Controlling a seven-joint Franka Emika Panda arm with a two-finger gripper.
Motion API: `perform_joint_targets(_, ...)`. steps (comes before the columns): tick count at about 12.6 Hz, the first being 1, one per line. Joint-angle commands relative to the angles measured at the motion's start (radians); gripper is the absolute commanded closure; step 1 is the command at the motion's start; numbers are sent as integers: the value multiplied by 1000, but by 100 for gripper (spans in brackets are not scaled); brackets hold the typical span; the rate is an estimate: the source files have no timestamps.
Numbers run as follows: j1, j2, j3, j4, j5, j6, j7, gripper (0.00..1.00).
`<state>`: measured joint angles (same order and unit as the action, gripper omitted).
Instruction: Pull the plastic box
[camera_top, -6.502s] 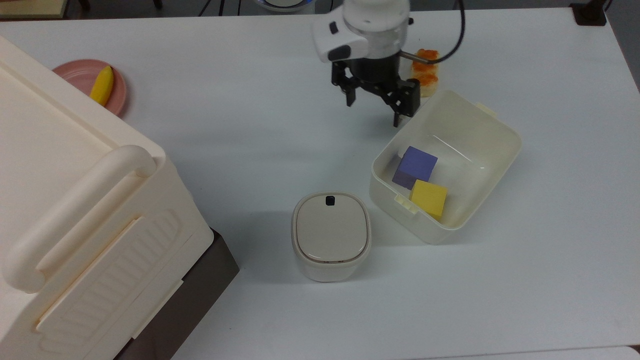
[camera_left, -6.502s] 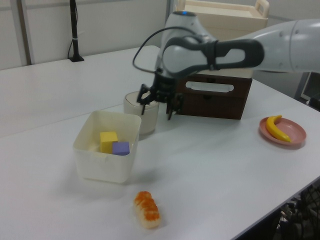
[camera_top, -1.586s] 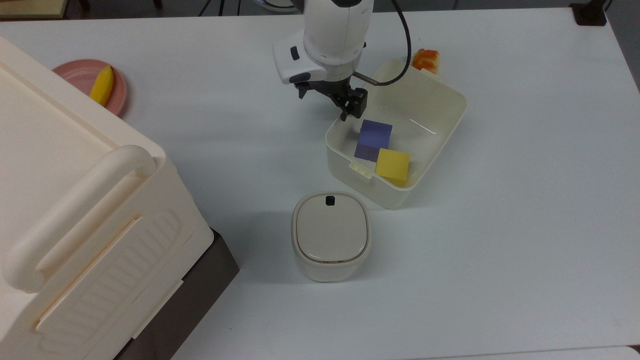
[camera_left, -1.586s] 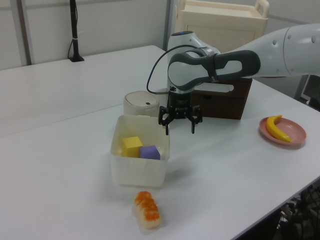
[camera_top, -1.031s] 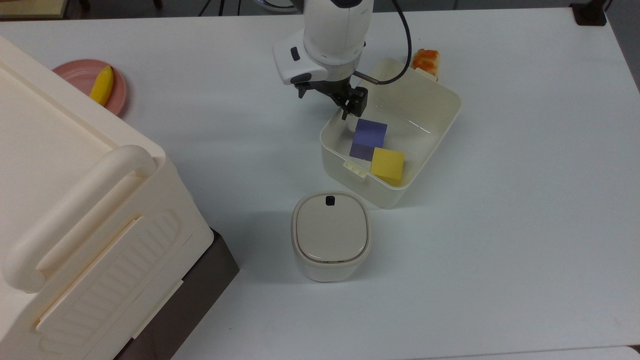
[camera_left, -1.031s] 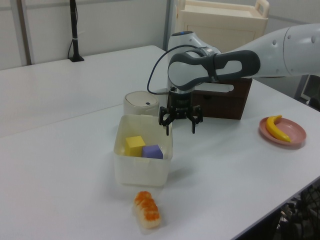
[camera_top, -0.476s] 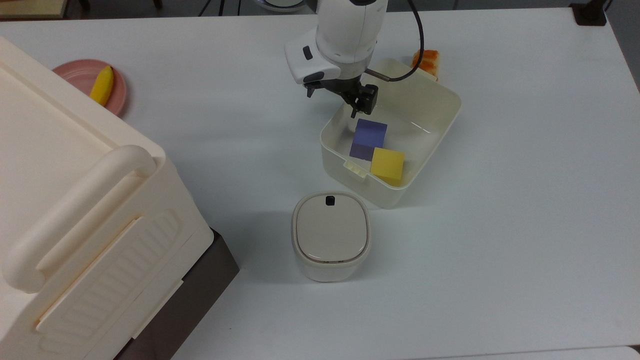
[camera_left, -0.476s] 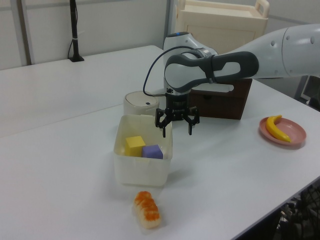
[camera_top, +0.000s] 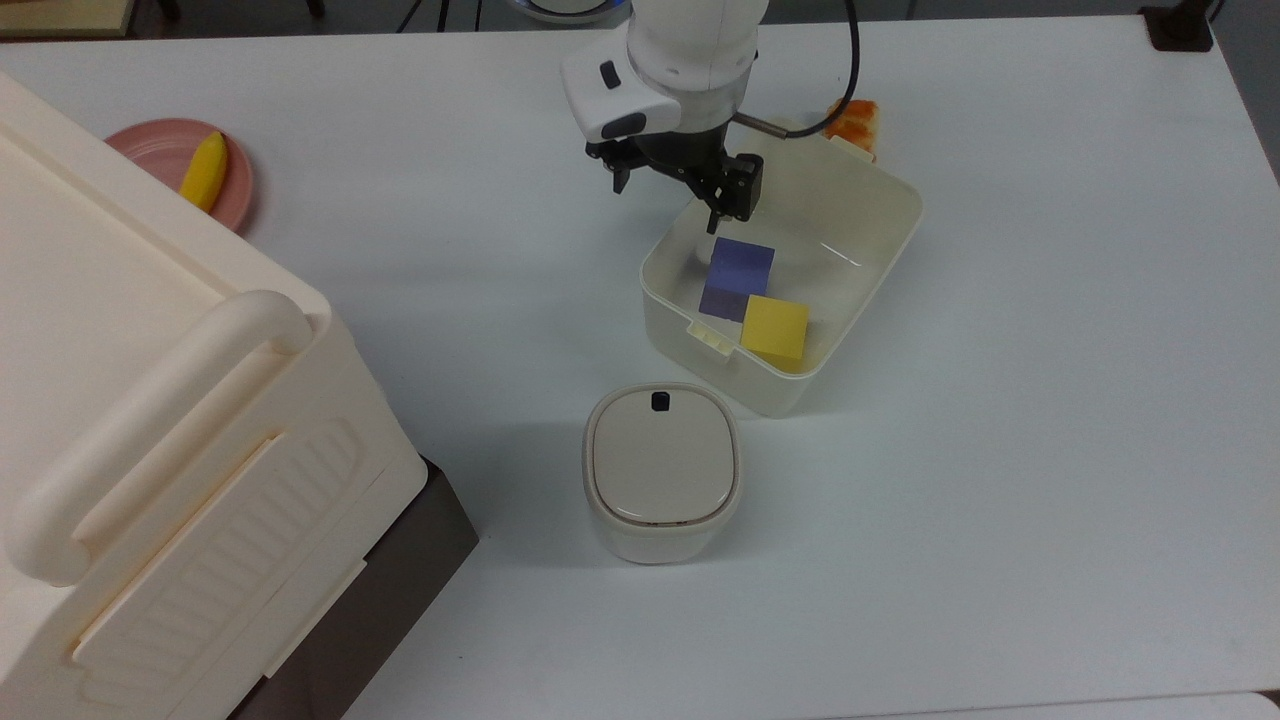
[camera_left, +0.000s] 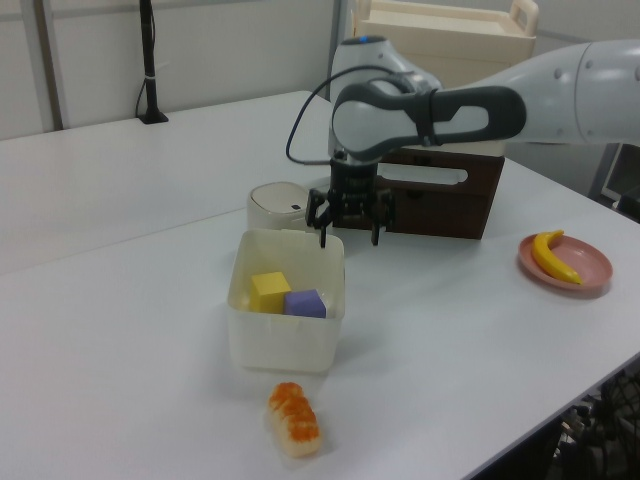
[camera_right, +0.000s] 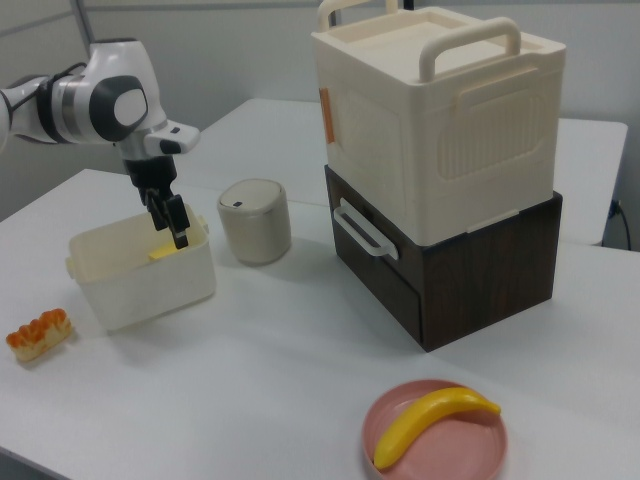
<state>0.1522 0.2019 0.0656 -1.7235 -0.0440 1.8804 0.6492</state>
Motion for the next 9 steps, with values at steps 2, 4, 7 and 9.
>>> perform_joint_targets(2, -81, -88, 2, -22, 10, -73, -346, 0)
perform_joint_targets(4, -164, -119, 19, -25, 10, -70, -460, 0)
perform_joint_targets(7, -215, -131, 26, -21, 10, -29, -470, 0)
perform_joint_targets(9, -214, -128, 26, -22, 12, -32, -473, 0)
